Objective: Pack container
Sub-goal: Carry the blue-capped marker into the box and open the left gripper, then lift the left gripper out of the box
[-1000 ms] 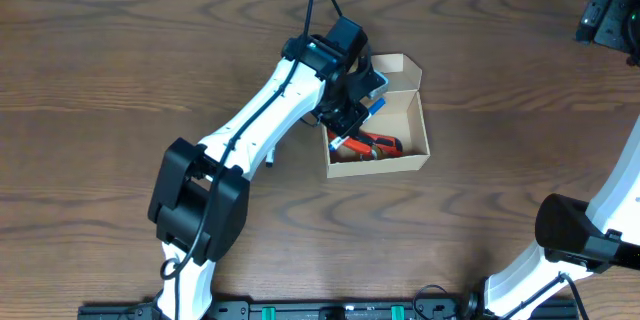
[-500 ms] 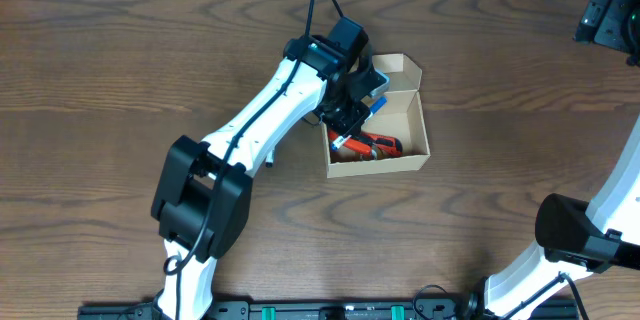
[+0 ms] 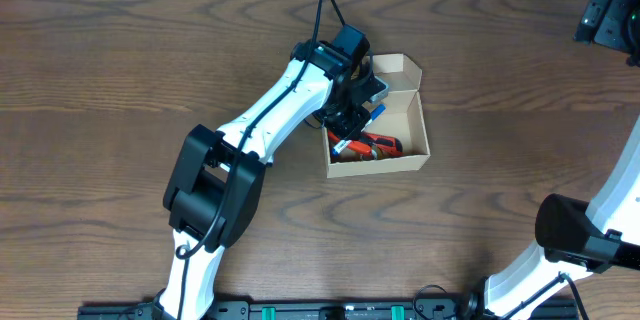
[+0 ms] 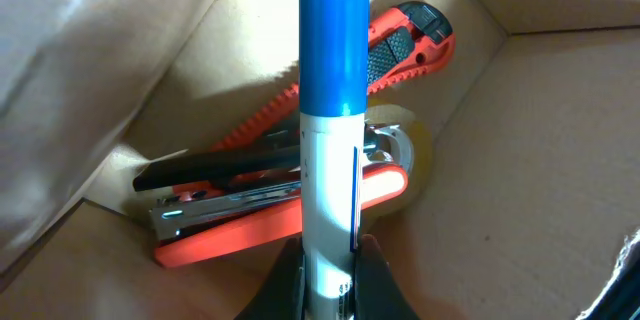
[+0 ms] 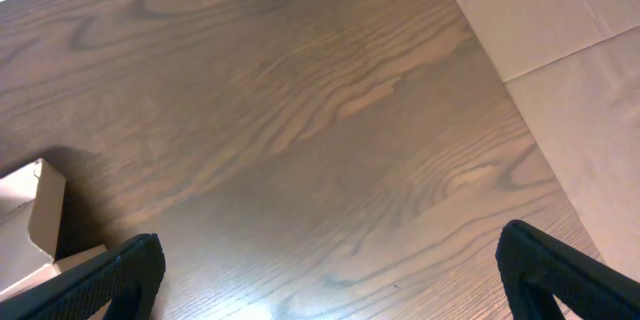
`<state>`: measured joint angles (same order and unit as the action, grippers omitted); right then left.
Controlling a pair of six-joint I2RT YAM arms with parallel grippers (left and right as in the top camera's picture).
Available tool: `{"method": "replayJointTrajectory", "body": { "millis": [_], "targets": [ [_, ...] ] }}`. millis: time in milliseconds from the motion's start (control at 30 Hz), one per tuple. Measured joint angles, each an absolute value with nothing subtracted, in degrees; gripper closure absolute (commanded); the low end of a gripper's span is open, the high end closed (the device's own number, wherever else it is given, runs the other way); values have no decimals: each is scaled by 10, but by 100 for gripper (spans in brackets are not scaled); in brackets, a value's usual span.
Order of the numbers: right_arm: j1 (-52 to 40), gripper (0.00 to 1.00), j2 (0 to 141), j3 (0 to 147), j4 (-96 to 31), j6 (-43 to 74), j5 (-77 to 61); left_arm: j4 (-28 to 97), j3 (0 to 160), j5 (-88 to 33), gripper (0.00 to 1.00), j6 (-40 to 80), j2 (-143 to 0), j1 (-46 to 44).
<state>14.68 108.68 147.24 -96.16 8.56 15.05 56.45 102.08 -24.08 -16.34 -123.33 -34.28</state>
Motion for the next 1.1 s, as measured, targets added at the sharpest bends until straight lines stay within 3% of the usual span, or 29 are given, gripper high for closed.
{"method": "replayJointTrajectory", "body": {
  "millis": [200,400,500,600,967,1100],
  "targets": [
    [147,1,1087,1472,-962,86,150,564,1021,-241,69,-163,-1233,-343],
    [147,1,1087,1472,-962,86,150,564,1021,-241,69,-159,-1233,-343],
    [147,1,1087,1472,-962,86,150,563,1021,-239,56,-161,-1233,-343],
    [147,1,1087,1472,-962,86,150,563,1023,-238,51,-156,-1233,-343],
    [147,1,1087,1472,-962,86,150,597,1148,-207,51,-141,-1233,-324],
    [147,1,1087,1472,-962,86,150,668,1220,-185,63,-132,-1233,-311]
  ]
}}
